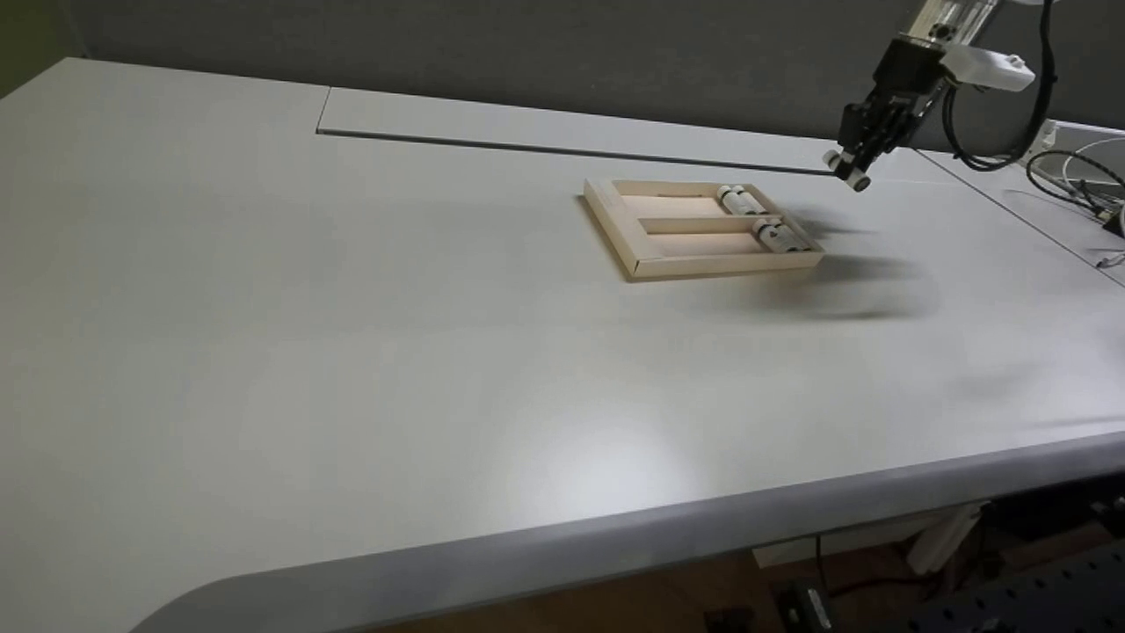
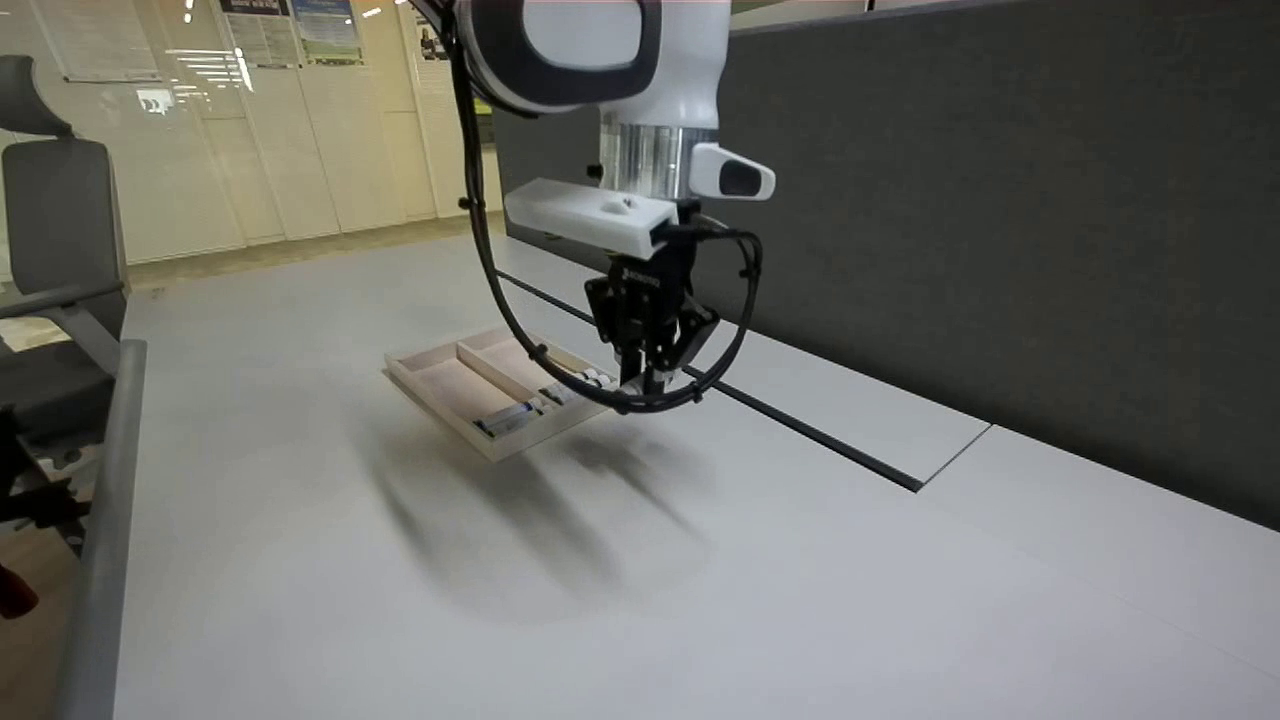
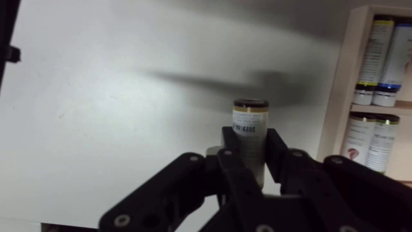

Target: Remove one object from the upper part of the tray and place it on the table

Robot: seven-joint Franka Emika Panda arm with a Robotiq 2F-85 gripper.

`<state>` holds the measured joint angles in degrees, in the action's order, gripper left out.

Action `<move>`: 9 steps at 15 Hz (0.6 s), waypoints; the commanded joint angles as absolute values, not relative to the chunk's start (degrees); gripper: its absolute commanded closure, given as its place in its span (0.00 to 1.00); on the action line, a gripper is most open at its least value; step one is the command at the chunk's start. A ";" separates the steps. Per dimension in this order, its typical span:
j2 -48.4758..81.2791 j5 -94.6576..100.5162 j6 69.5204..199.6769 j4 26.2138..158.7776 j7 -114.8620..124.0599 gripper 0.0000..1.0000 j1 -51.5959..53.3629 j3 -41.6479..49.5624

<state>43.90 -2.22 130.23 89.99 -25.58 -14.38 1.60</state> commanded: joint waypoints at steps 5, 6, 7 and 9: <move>51.50 -0.38 130.25 85.33 -23.61 0.93 -14.95 2.41; 51.98 -0.26 130.28 84.96 -23.57 0.93 -14.90 2.39; 52.34 -0.12 130.17 84.59 -23.53 0.93 -14.84 2.37; 52.42 0.09 130.10 84.23 -23.29 0.48 -14.70 2.35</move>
